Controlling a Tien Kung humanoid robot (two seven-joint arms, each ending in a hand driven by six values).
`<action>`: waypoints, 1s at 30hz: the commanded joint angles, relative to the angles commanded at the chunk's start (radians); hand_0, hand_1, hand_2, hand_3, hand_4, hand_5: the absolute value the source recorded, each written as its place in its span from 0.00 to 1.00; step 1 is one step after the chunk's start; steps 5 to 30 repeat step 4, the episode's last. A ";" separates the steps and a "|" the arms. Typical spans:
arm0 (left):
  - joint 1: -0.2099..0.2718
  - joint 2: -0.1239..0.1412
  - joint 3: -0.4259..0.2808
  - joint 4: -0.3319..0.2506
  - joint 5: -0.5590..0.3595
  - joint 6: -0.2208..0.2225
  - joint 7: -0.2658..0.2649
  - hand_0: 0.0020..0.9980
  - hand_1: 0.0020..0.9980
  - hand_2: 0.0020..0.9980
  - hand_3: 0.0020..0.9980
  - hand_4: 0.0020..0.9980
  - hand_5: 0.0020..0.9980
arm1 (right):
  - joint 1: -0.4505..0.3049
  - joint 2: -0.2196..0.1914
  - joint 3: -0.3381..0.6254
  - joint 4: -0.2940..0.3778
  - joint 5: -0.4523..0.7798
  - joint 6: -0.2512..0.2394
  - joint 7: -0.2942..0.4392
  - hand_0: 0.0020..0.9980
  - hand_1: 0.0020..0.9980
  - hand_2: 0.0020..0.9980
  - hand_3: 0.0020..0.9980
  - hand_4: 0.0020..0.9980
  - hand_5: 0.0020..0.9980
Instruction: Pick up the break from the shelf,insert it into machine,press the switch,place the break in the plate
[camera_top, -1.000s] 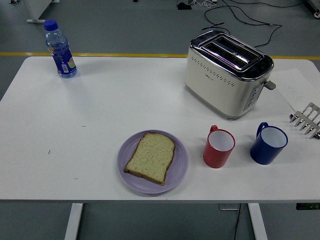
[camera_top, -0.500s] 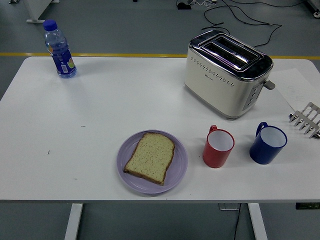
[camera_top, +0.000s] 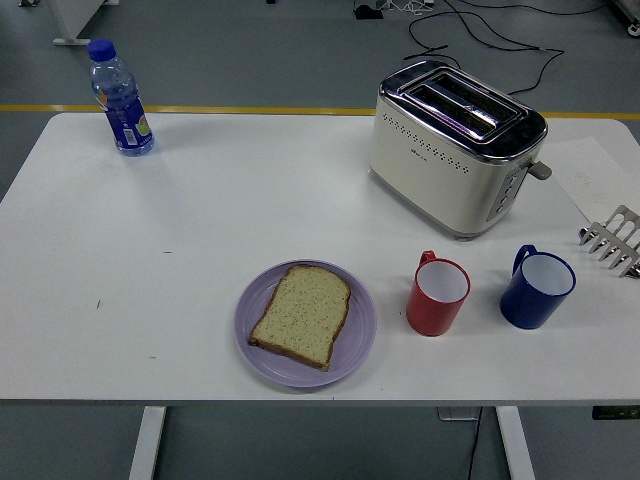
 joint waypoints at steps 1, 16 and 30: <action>0.000 0.000 0.001 0.000 -0.002 0.000 0.000 0.65 0.59 0.60 0.60 0.33 0.94 | 0.000 0.000 0.000 0.000 0.000 0.000 0.000 0.77 0.72 0.73 0.63 0.50 0.23; -0.003 0.000 0.010 0.000 -0.009 0.000 -0.001 0.65 0.59 0.60 0.60 0.33 0.94 | 0.007 0.007 0.001 -0.007 0.002 0.007 0.004 0.77 0.72 0.73 0.63 0.50 0.23; -0.003 0.000 0.010 0.000 -0.009 0.000 -0.001 0.65 0.59 0.60 0.60 0.33 0.94 | 0.007 0.007 0.001 -0.007 0.002 0.007 0.004 0.77 0.72 0.73 0.63 0.50 0.23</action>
